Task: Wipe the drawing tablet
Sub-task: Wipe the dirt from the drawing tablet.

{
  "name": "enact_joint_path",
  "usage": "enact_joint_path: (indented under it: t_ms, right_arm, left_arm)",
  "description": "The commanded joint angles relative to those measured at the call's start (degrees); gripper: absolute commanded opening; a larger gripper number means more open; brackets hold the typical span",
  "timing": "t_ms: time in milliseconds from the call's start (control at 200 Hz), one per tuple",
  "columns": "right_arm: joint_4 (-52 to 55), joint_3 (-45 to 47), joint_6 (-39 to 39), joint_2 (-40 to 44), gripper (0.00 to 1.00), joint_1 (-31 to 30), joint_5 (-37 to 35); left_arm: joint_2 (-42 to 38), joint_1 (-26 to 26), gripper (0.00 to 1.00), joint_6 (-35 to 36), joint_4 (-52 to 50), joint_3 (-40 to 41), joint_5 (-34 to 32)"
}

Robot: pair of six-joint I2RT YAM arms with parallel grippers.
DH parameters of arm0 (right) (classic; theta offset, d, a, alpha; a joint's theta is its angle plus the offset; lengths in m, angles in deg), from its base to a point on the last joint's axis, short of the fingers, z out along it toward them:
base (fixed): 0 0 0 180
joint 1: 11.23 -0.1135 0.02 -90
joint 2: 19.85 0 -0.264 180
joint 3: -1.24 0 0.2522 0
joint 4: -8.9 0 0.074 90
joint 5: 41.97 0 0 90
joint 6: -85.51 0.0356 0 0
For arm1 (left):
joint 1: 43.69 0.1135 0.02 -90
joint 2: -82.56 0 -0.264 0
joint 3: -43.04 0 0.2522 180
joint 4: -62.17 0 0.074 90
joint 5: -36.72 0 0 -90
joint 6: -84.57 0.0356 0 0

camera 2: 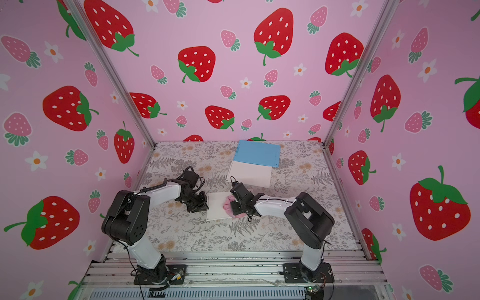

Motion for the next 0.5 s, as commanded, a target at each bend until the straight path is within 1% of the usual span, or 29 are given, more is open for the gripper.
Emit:
enact_joint_path:
  t_ms: [0,125,230,280,335,430,495]
  right_arm:
    - [2.73,3.13,3.05,1.24,0.0,4.02,2.44]
    - [3.26,12.95,1.02,9.13,0.0,11.13,2.47]
    - [5.18,16.07,-2.43,13.69,0.0,11.79,2.81]
    - [4.88,15.91,-2.55,13.64,0.0,10.4,3.41]
    - [3.94,13.78,-2.89,11.92,0.0,6.85,3.3]
    - [2.56,5.31,-2.81,4.7,0.0,0.26,4.12]
    - [1.96,-0.86,-1.56,-0.39,0.0,-1.73,4.8]
  left_arm:
    - [4.47,-0.66,0.14,0.5,-4.12,1.92,-6.2]
    - [4.47,-0.65,0.14,0.49,-3.82,2.01,-6.05]
    - [4.73,-0.62,0.14,0.74,-3.82,2.0,-5.94]
    - [4.91,-0.71,0.14,0.91,-3.7,1.78,-5.85]
    - [5.08,-0.75,0.14,1.11,-3.5,1.7,-5.58]
    - [5.26,-0.79,0.13,1.37,-2.98,1.49,-5.02]
    - [5.31,-0.89,0.12,1.96,-2.32,1.59,-4.56]
